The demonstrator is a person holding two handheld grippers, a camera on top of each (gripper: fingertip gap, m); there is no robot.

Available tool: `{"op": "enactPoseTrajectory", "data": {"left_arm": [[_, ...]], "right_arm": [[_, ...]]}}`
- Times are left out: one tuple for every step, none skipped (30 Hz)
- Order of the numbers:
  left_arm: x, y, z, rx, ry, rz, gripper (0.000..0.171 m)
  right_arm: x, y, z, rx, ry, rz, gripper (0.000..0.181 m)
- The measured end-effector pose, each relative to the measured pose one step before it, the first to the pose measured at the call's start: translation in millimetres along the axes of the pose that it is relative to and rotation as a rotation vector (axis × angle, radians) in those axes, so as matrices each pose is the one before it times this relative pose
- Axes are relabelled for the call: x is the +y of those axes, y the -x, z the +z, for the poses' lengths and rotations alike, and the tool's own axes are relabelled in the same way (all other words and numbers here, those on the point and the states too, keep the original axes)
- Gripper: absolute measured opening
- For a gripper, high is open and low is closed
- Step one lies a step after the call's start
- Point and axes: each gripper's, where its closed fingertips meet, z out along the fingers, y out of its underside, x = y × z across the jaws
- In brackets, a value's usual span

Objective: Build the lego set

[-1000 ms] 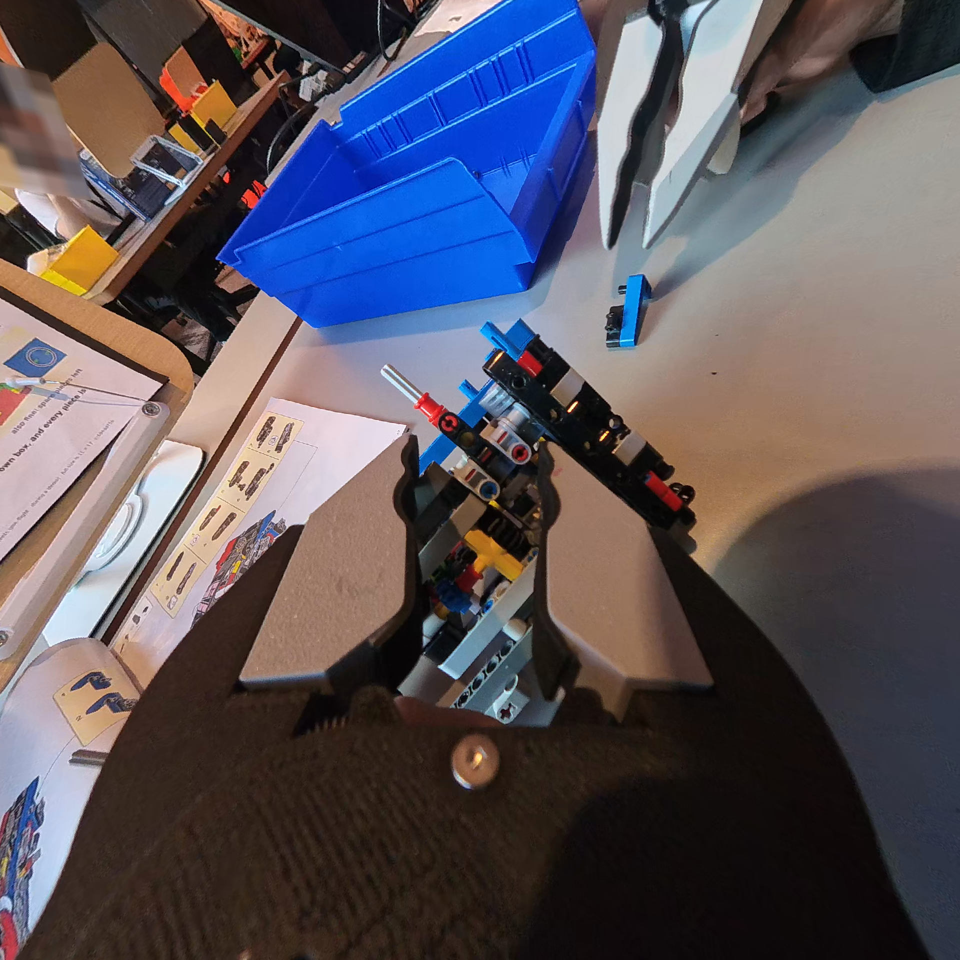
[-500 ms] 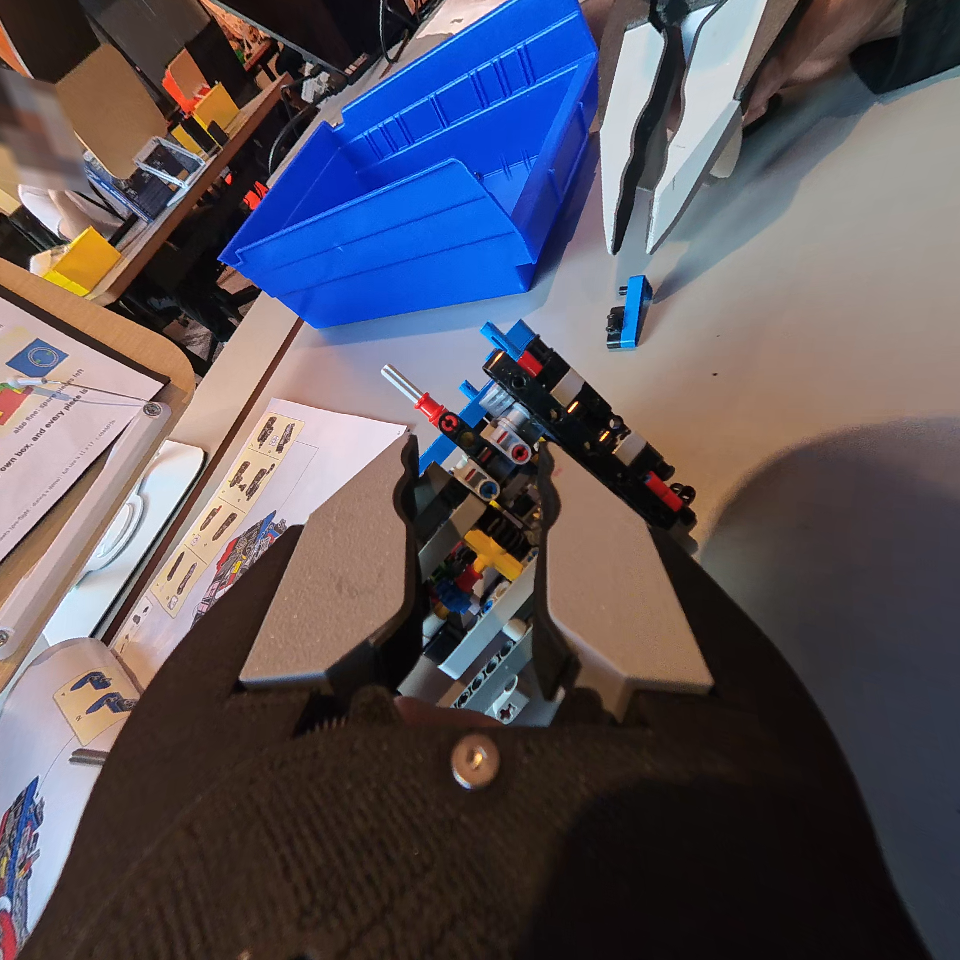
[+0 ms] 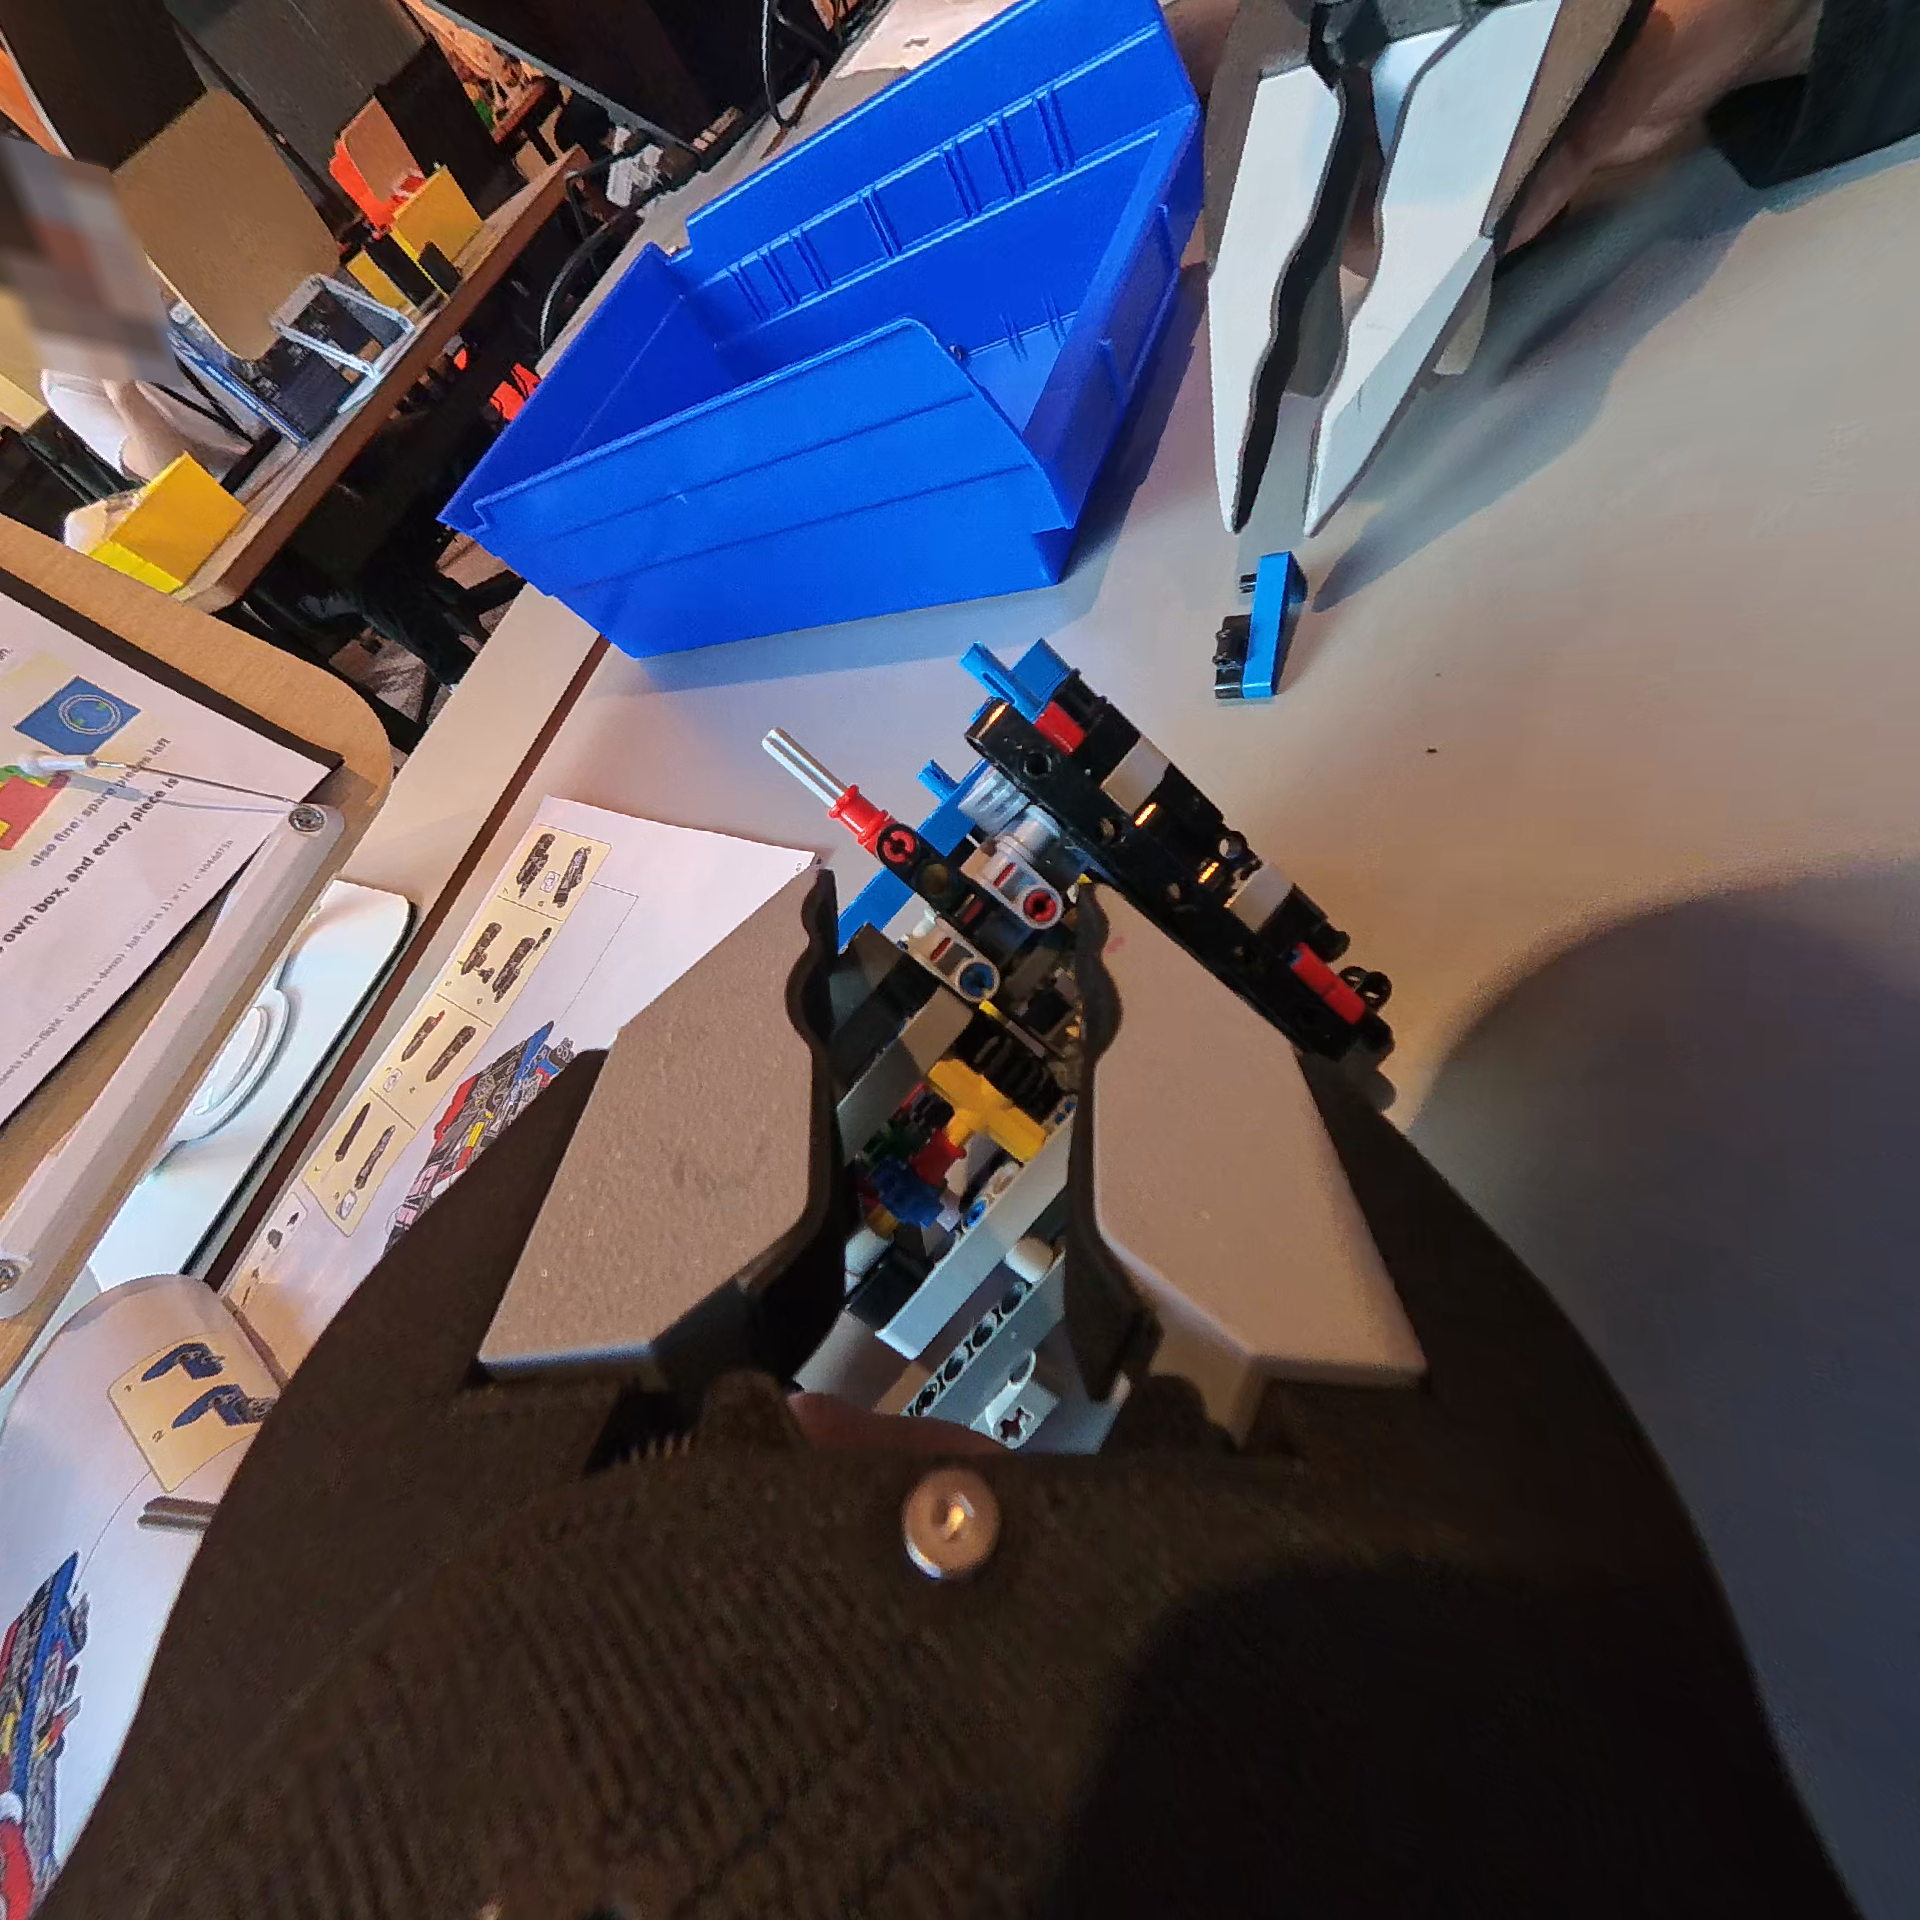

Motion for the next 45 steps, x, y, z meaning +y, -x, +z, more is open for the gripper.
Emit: {"op": "enactPoseTrajectory", "data": {"left_arm": [[-0.04,0.03,0.02,-0.0001,-0.00028,0.0002,0.042],[0.01,0.05,-0.04,0.0000,-0.00033,0.0001,0.042],[0.02,0.04,-0.04,0.0001,-0.00026,0.0000,0.042],[0.05,-0.08,-0.02,-0.0002,-0.00015,0.0002,0.042],[-0.01,0.02,0.01,-0.0001,-0.00007,0.0001,0.042],[-0.05,0.07,-0.09,0.0001,-0.00021,-0.0002,0.042],[0.03,0.01,0.07,-0.0002,-0.00037,0.0004,0.042],[-0.03,-0.02,-0.06,-0.0003,-0.00013,0.0002,0.042],[-0.03,-0.02,-0.06,-0.0003,-0.00019,0.0001,0.042],[0.06,0.01,-0.02,-0.0006,-0.00012,0.0006,0.042],[-0.09,-0.08,0.03,-0.0006,0.00025,0.0002,0.042],[0.03,-0.03,0.01,-0.0003,0.00068,-0.0004,0.042],[0.01,0.02,-0.04,0.0002,-0.00035,-0.0001,0.042],[0.02,0.07,0.06,0.0000,0.00012,-0.0001,0.042],[0.01,0.04,0.00,-0.0003,0.00007,-0.0001,0.042],[-0.05,0.02,0.03,-0.0001,-0.00036,0.0001,0.043],[0.08,-0.04,0.04,0.0000,-0.00002,0.0000,0.042],[-0.03,0.00,-0.06,-0.0004,-0.00020,0.0001,0.042],[0.00,0.05,0.00,-0.0003,-0.00003,0.0001,0.043],[-0.04,0.00,0.02,-0.0001,-0.00028,-0.0001,0.043],[0.12,-0.01,0.02,-0.0003,0.00030,0.0001,0.042],[-0.04,-0.04,0.05,-0.0002,0.00013,-0.0001,0.042],[-0.03,-0.05,-0.06,-0.0001,-0.00015,0.0001,0.042],[0.04,0.04,-0.02,-0.0003,0.00026,-0.0001,0.043],[-0.01,-0.02,0.03,-0.0002,0.00037,0.0000,0.043],[-0.02,-0.04,0.04,-0.0002,0.00026,-0.0001,0.043],[-0.10,0.01,0.08,-0.0004,-0.00025,0.0002,0.043],[0.07,0.04,0.04,0.0002,0.00045,0.0000,0.043],[-0.01,-0.06,-0.03,0.0006,-0.00047,-0.0005,0.043],[-0.07,0.01,0.06,-0.0002,-0.00005,0.0005,0.043],[0.05,0.06,0.05,0.0000,0.00031,-0.0002,0.043],[-0.01,-0.06,0.01,0.0002,-0.00008,-0.0004,0.043],[-0.01,0.01,0.01,0.0001,-0.00007,0.0003,0.043],[-0.01,0.03,-0.07,0.0001,0.00047,-0.0001,0.043],[-0.01,-0.09,-0.07,0.0001,-0.00005,0.0001,0.043],[-0.06,-0.08,-0.09,-0.0003,0.00012,0.0011,0.043],[0.05,-0.03,-0.08,-0.0009,0.00174,0.0022,0.043],[0.00,0.00,-0.13,-0.0013,0.00145,0.0027,0.043],[-0.12,-0.14,-0.01,-0.0018,0.00098,0.0028,0.043],[-0.17,-0.10,0.17,-0.0003,0.00013,0.0003,0.043],[-0.10,-0.25,0.00,0.0018,0.00026,0.0001,0.042],[-0.02,-0.11,-0.15,0.0028,0.00097,0.0027,0.042],[0.04,-0.25,-0.19,0.0050,0.00001,0.0018,0.042],[0.00,-0.18,-0.11,0.0055,0.00067,-0.0006,0.042],[-0.09,-0.18,-0.12,0.0055,0.00108,-0.0005,0.042]], "right_arm": [[0.46,0.28,0.35,0.0002,0.0041,-0.0033,0.015],[0.36,0.23,0.41,-0.0003,0.0034,-0.0021,0.015],[0.20,0.11,0.16,-0.0006,0.0020,0.0002,0.014],[0.01,-0.04,0.02,-0.0011,-0.0001,0.0015,0.015],[-0.23,-0.09,-0.26,-0.0013,-0.0023,0.0020,0.014],[-0.42,0.00,-0.32,-0.0018,-0.0034,0.0024,0.014],[-0.40,-0.04,-0.38,-0.0020,-0.0037,0.0029,0.014],[-0.35,0.07,-0.42,-0.0022,-0.0033,0.0027,0.014],[-0.30,0.03,-0.18,-0.0022,-0.0023,0.0020,0.014],[-0.10,0.09,-0.14,-0.0017,-0.0010,0.0009,0.014],[-0.05,0.19,-0.12,-0.0015,-0.0002,-0.0002,0.014],[0.06,0.33,0.11,-0.0017,0.0003,-0.0001,0.015],[0.22,0.12,0.10,-0.0014,0.0018,0.0002,0.015],[0.27,0.25,0.22,-0.0017,0.0019,0.0000,0.015],[0.12,0.11,0.20,-0.0015,0.0015,-0.0001,0.015],[0.21,0.22,0.04,-0.0011,0.0013,-0.0005,0.015],[0.01,0.17,0.05,-0.0009,0.0005,-0.0008,0.015],[-0.02,0.14,-0.05,-0.0006,-0.0005,-0.0006,0.015],[-0.11,0.12,0.04,0.0002,-0.0007,-0.0007,0.015],[-0.01,-0.09,0.00,0.0009,-0.0001,-0.0008,0.015],[0.11,0.09,0.09,0.0004,0.0006,-0.0008,0.015],[0.15,-0.06,0.12,0.0007,0.0013,-0.0009,0.015],[0.12,-0.19,0.13,0.0023,0.0012,-0.0011,0.015],[-0.05,-0.24,0.26,0.0036,0.0004,-0.0020,0.015],[0.03,-0.07,0.15,0.0037,0.0007,-0.0037,0.017],[0.19,0.11,0.40,0.0039,0.0020,-0.0053,0.017],[0.20,-0.12,0.49,0.0052,0.0030,-0.0060,0.018],[0.01,0.25,0.67,0.0038,0.0025,-0.0063,0.018],[-0.69,0.60,0.93,0.0004,-0.0004,-0.0064,0.018],[-1.36,0.77,1.23,-0.0006,-0.0028,-0.0057,0.019],[-1.46,0.71,1.50,-0.0009,-0.0019,-0.0057,0.020],[-1.21,0.97,2.09,-0.0032,0.0014,-0.0083,0.021],[-0.42,1.31,2.70,-0.0037,0.0092,-0.0131,0.024],[1.02,1.13,3.34,0.0005,0.0204,-0.0202,0.024],[2.65,1.09,3.85,0.0048,0.0315,-0.0286,0.024],[3.82,0.28,3.96,0.0121,0.0398,-0.0352,0.020],[2.57,-1.82,3.18,0.0289,0.0328,-0.0375,0.011],[-0.14,-2.60,1.39,0.0337,0.0161,-0.0331,0.007],[-0.88,-0.17,0.40,0.0162,0.0120,-0.0247,0.007],[-2.31,0.43,-0.60,0.0145,0.0022,-0.0210,0.007],[-4.61,-0.04,-1.40,0.0213,-0.0153,-0.0230,0.007],[-5.82,-1.23,-2.03,0.0273,-0.0237,-0.0238,0.007],[-5.79,-2.37,-2.25,0.0305,-0.0222,-0.0218,0.007],[-5.99,-2.95,-2.24,0.0295,-0.0202,-0.0203,0.007],[-6.67,-4.28,-2.05,0.0349,-0.0218,-0.0213,0.007]]}}
